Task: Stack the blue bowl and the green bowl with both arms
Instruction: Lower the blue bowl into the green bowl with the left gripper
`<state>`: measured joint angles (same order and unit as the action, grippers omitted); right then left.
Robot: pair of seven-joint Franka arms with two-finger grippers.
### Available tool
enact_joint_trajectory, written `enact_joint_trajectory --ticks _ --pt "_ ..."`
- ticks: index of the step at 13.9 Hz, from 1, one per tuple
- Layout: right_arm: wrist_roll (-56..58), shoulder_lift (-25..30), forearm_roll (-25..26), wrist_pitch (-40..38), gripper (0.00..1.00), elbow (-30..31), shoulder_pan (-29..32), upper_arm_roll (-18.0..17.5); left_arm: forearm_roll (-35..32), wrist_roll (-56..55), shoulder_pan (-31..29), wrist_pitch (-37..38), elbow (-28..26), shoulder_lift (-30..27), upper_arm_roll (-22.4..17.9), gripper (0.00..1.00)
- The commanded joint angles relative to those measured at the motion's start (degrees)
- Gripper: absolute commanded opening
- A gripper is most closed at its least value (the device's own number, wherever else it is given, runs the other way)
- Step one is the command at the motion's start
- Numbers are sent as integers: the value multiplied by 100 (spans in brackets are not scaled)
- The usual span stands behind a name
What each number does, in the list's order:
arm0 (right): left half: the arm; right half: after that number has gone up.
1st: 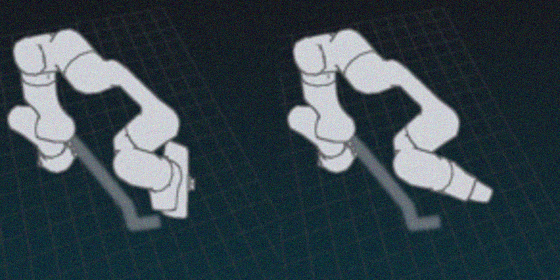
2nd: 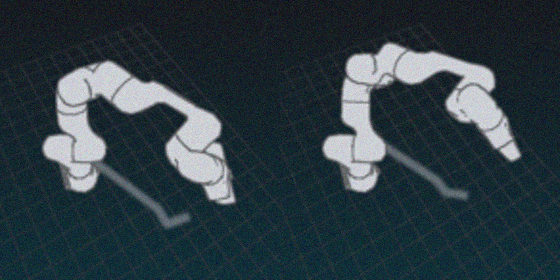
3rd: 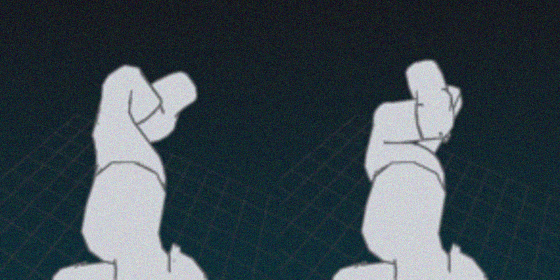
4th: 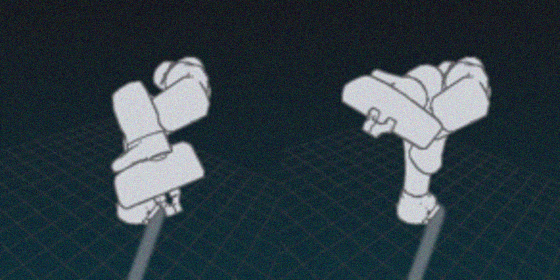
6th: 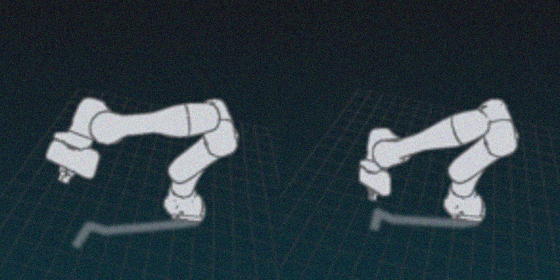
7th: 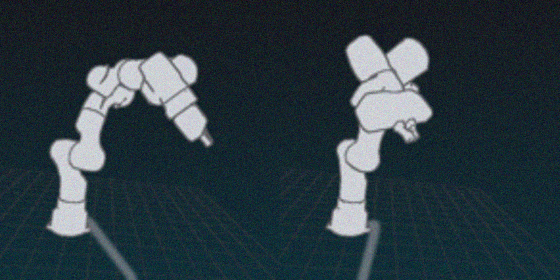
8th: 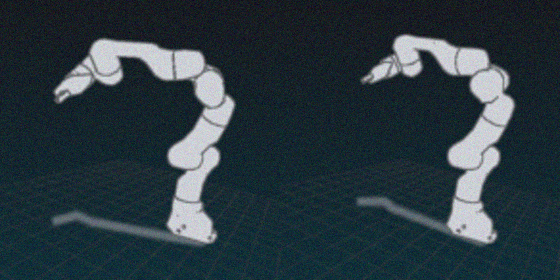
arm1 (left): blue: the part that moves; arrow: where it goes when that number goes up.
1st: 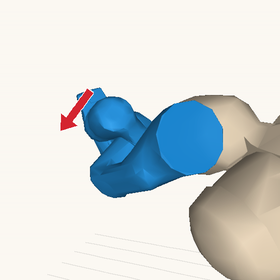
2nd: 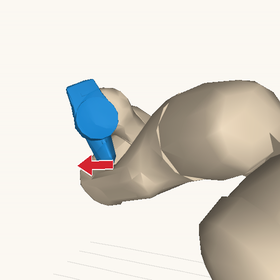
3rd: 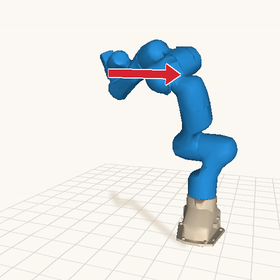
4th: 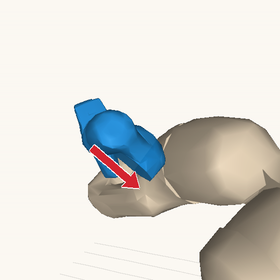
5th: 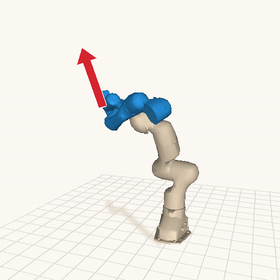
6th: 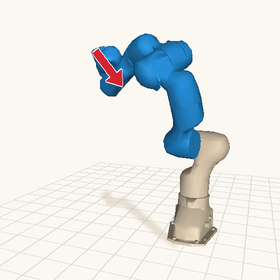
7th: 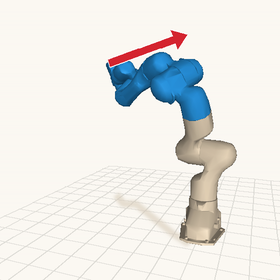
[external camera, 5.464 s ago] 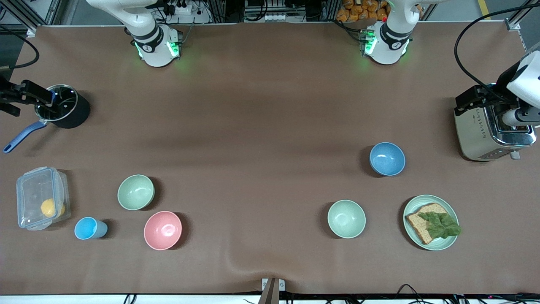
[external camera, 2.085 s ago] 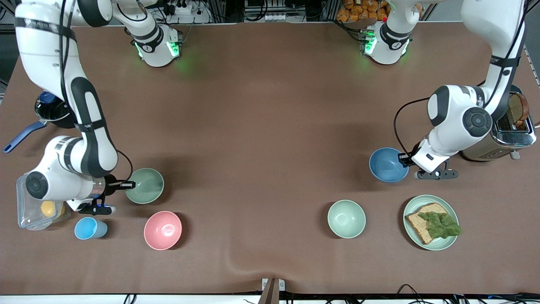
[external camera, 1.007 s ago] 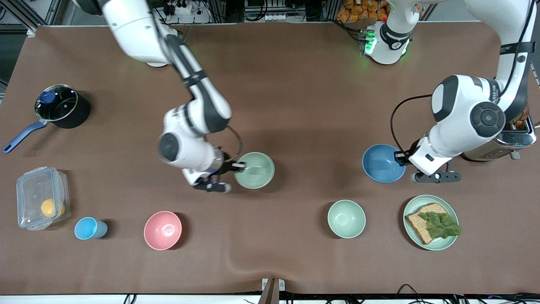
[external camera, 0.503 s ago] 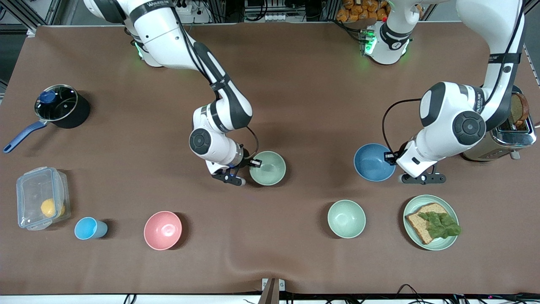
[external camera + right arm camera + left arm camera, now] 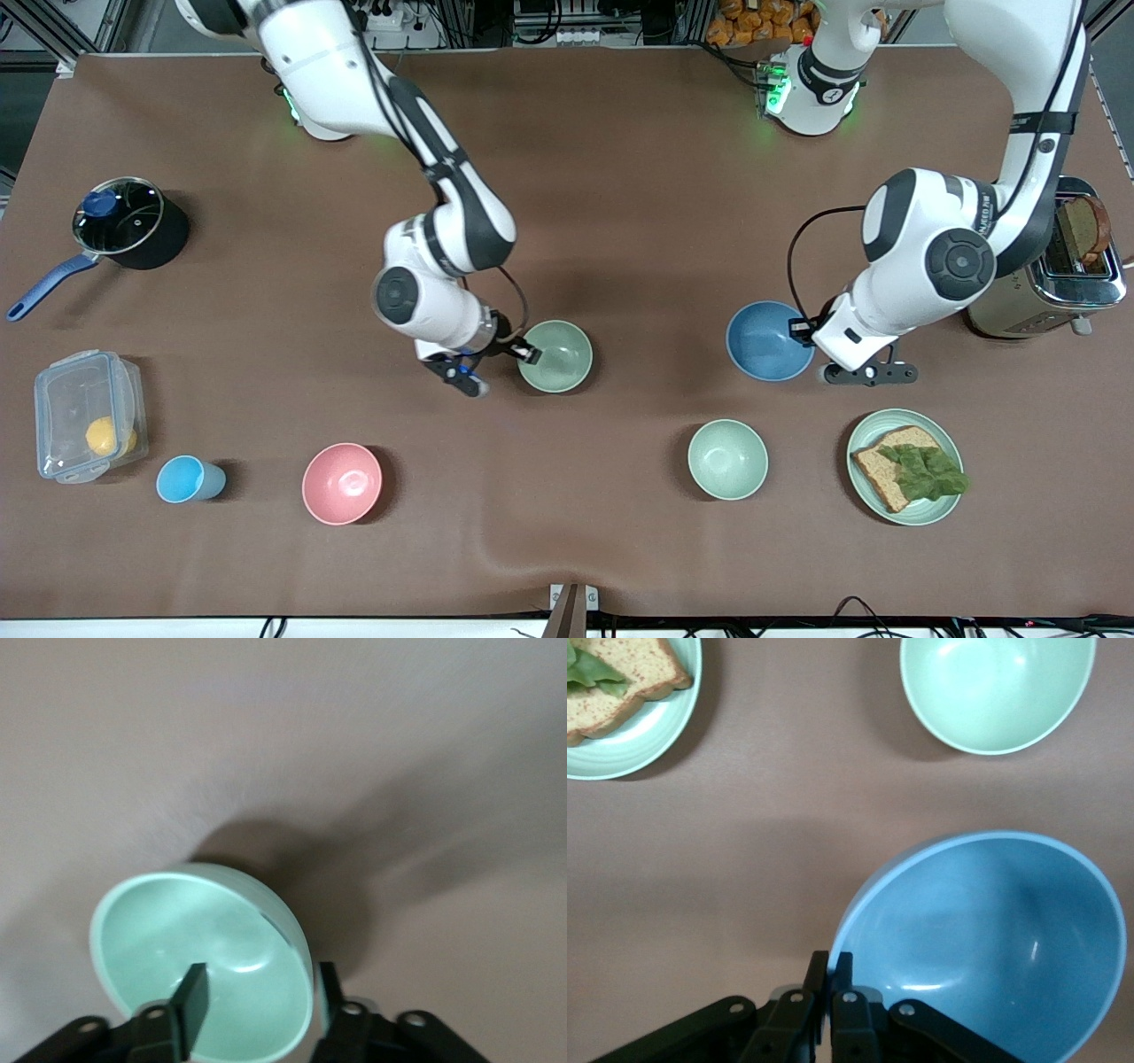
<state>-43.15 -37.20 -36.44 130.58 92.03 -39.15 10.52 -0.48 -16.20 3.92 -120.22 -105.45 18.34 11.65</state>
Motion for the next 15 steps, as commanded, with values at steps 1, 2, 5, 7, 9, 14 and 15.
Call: enact_joint_trajectory --ticks 1,2,5,7,9,14,15 --pt "-865 213 -109 -367 100 -9 144 310 118 -645 362 86 296 143 -5 0" --pt "-1305 30 -74 -254 100 -18 127 311 118 -1031 538 86 410 257 -5 0" --pt "-2264 -340 -117 353 100 -27 65 302 153 -2419 1171 86 1050 695 -5 0" --pt "-2775 -472 -74 371 100 -97 30 302 162 -3307 1636 86 1569 1126 -5 0" --pt "-2848 -560 -47 380 100 -106 100 302 180 -4020 2014 34 2131 1618 -5 0" --pt "-2848 -666 -21 450 100 -141 56 302 180 -4743 2578 -852 2388 2182 -31 0" --pt "-2848 -684 -21 477 100 -159 56 302 180 -4822 2648 -993 2380 2261 -31 0"
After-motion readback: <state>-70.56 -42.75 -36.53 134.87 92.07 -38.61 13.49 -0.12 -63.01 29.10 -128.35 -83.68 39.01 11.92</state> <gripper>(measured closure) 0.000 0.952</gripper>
